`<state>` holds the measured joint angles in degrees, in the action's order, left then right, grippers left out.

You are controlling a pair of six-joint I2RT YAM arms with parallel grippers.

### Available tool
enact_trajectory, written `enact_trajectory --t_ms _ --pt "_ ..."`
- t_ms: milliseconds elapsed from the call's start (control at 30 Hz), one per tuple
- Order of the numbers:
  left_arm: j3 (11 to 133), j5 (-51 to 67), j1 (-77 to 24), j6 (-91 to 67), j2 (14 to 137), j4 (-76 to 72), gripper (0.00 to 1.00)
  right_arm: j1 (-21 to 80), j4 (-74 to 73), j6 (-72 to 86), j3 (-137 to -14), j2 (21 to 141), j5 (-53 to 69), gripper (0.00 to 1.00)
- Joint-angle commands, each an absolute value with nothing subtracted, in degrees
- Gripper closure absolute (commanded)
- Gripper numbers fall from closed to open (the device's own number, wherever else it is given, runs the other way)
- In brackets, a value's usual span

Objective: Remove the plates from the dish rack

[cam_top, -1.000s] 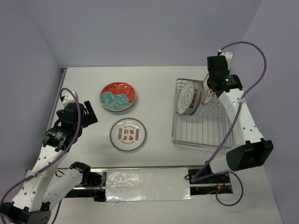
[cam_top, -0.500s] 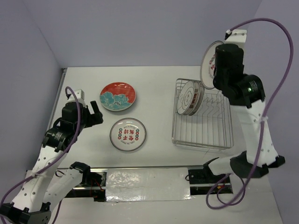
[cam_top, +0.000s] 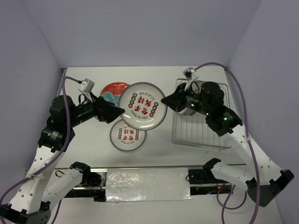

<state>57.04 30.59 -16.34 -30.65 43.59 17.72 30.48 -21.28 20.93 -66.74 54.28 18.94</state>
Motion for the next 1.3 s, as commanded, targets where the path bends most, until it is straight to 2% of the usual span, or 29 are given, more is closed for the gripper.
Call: enact_trajectory --t_ms 0,67,167,233,333,400,433,467,500,533,567,600,700,867,933,1233,1267 --pt "57.40 35.16 -16.44 -32.17 45.26 13.36 0.03 33.92 -5.36 26.54 -65.66 55.01 27.16 1.00" --pt "56.69 35.42 -16.44 -32.34 45.61 12.83 0.09 35.85 -5.01 26.63 -66.18 56.16 26.81 1.00" --pt "55.46 34.11 -16.44 -31.91 46.84 13.36 0.27 37.09 -4.31 26.81 -66.18 57.39 25.41 1.00" --pt "54.85 33.23 -16.44 -31.12 47.37 14.94 0.34 37.26 -3.96 26.98 -65.92 57.66 24.52 1.00" --pt "54.14 31.56 -16.44 -30.06 47.99 16.17 0.58 37.35 -4.13 26.81 -65.30 58.09 23.21 1.00" --pt "54.05 30.33 -16.44 -29.62 47.90 16.52 0.81 37.35 -4.57 26.72 -64.95 58.36 22.42 1.00" --pt "54.14 29.71 -16.44 -29.53 47.81 17.05 0.96 37.35 -4.74 26.54 -64.86 58.62 21.46 0.92" --pt "54.49 27.18 -16.44 -29.53 47.64 17.66 1.00 37.27 -6.14 26.54 -64.69 58.71 20.23 0.55" --pt "54.67 24.90 -16.44 -29.88 47.38 18.62 1.00 37.35 -7.28 26.37 -64.60 58.54 18.56 0.28" --pt "54.75 21.91 -16.44 -30.32 47.20 21.07 1.00 37.35 -8.60 26.19 -64.43 58.10 16.63 0.07" --pt "54.58 18.14 -16.35 -31.63 46.85 22.75 1.00 37.35 -12.09 26.02 -64.25 57.57 10.69 0.00" --pt "54.15 10.01 -16.35 -32.60 46.67 24.59 0.98 37.35 -14.13 26.19 -63.99 56.87 6.72 0.00" --pt "50.64 3.44 -16.26 -35.06 47.72 28.47 0.99 37.27 -18.54 27.60 -60.92 52.48 -4.64 0.00" --pt "42.65 7.37 -15.91 -37.87 51.23 22.52 0.99 37.00 -19.59 26.37 -54.67 46.50 -6.06 0.00" --pt "41.05 9.13 -15.82 -38.67 51.94 20.75 0.96 37.09 -21.26 26.02 -54.23 45.35 -7.03 0.00" --pt "32.97 11.69 -15.65 -40.78 53.43 15.30 0.71 37.00 -24.26 24.35 -52.38 42.97 -8.87 0.00" --pt "32.52 12.39 -15.64 -40.78 53.61 14.86 0.65 36.83 -24.78 24.08 -52.99 43.41 -9.40 0.00"
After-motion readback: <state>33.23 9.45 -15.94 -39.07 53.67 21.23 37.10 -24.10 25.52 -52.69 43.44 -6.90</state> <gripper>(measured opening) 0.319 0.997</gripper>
